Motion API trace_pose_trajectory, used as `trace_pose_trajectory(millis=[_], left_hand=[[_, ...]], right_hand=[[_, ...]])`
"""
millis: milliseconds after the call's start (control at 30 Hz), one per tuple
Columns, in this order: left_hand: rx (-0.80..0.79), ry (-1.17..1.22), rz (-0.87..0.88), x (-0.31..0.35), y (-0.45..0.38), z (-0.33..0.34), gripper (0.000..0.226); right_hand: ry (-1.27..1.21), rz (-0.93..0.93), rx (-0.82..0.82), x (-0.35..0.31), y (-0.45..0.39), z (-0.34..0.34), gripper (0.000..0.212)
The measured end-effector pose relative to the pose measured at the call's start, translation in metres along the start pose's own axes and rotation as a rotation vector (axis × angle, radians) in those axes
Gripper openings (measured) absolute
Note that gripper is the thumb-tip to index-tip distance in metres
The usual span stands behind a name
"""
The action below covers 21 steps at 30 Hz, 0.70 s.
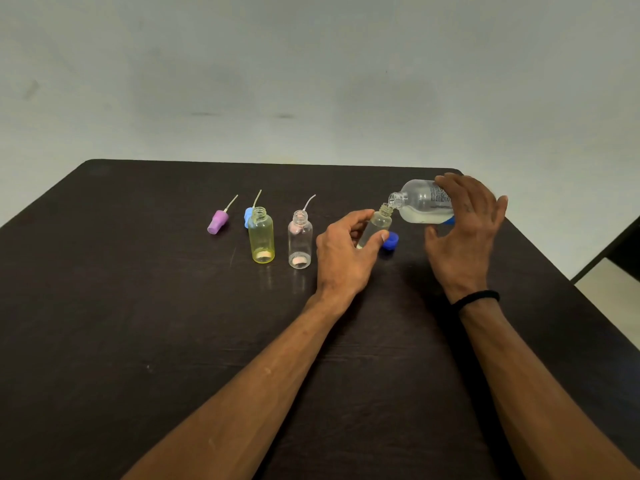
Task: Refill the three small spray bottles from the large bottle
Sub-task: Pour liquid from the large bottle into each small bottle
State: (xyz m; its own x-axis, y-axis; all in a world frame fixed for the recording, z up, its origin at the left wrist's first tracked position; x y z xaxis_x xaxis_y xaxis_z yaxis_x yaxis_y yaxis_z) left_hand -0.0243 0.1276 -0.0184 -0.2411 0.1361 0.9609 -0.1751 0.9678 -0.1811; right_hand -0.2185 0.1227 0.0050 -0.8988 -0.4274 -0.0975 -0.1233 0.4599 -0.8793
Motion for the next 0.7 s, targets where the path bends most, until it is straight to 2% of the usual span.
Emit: trace_pose_trajectory(millis=[700], left_hand=[[0.008, 0.012, 0.007, -0.0009, -0.0001, 0.0001, 0.044]], right_hand=[[-0.010, 0.005, -0.015, -0.0017, 0.0002, -0.0008, 0.083]])
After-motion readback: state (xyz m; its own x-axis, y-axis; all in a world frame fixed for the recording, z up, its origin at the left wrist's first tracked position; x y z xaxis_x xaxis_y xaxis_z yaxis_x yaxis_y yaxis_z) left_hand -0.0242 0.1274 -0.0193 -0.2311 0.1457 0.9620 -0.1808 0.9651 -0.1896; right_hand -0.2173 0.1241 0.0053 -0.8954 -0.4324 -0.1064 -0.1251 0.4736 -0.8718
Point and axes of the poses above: each hand's wrist, its own y-axis away from the middle knuckle, its own z-axis out of the palm, x = y × z, the point moved 3 cm from there along -y, towards the middle knuckle, and after that the axes turned 14 degrees about -z, right-handed, at the moved point
